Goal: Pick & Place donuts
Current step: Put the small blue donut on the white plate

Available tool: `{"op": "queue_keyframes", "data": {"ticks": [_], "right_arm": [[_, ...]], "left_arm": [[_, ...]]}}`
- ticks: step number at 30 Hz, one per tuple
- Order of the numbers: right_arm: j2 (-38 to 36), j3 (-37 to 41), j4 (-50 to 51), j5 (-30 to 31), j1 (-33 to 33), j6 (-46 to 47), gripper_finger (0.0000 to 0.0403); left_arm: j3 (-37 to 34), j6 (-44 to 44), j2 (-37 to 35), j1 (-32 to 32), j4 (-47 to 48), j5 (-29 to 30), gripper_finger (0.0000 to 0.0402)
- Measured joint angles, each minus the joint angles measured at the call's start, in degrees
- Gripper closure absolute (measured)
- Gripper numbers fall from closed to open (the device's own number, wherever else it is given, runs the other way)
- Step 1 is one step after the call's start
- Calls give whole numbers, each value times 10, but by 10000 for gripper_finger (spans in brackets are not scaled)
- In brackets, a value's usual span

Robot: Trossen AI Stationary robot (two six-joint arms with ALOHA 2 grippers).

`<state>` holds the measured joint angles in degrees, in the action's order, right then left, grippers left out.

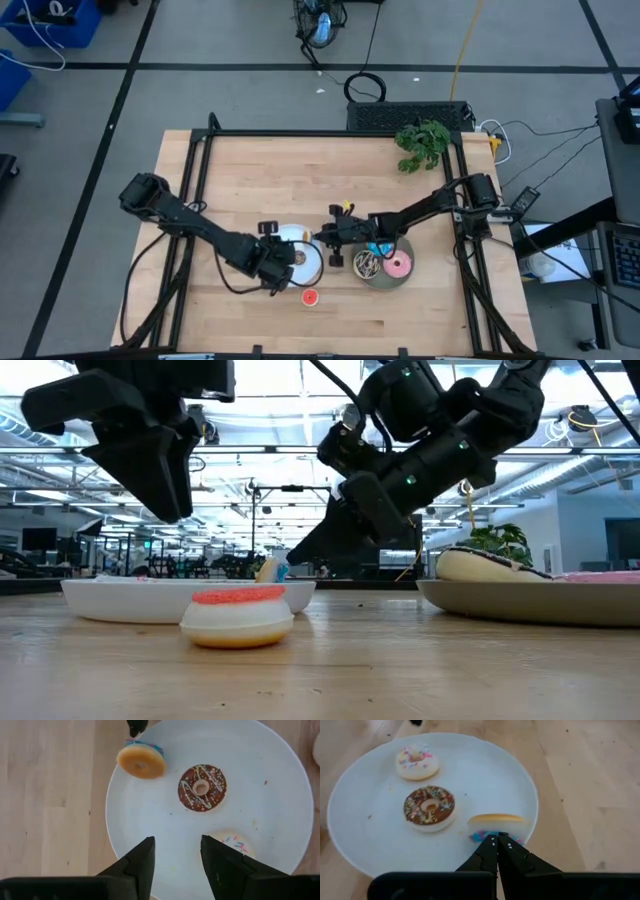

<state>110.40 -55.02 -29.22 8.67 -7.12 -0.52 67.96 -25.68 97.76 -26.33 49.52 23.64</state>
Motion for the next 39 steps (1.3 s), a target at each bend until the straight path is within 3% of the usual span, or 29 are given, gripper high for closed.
{"op": "queue_keyframes", "data": {"ticks": [8,22,26,33,36,39], "right_arm": [[11,-17,7,-44,19,0,403],[55,-71,26,-43,16,-32,403],[55,-71,46,-43,15,-34,403],[48,-71,59,-42,11,-49,403],[43,-71,64,-43,8,-55,403],[44,-70,75,-43,6,-62,403]], "left_arm": [[0,11,0,0,0,-1,240],[0,0,0,1,-6,-4,240],[0,11,11,14,-29,-49,240],[0,180,54,30,-63,-4,240],[0,202,61,45,-57,29,235],[0,240,62,59,-57,22,221]]}}
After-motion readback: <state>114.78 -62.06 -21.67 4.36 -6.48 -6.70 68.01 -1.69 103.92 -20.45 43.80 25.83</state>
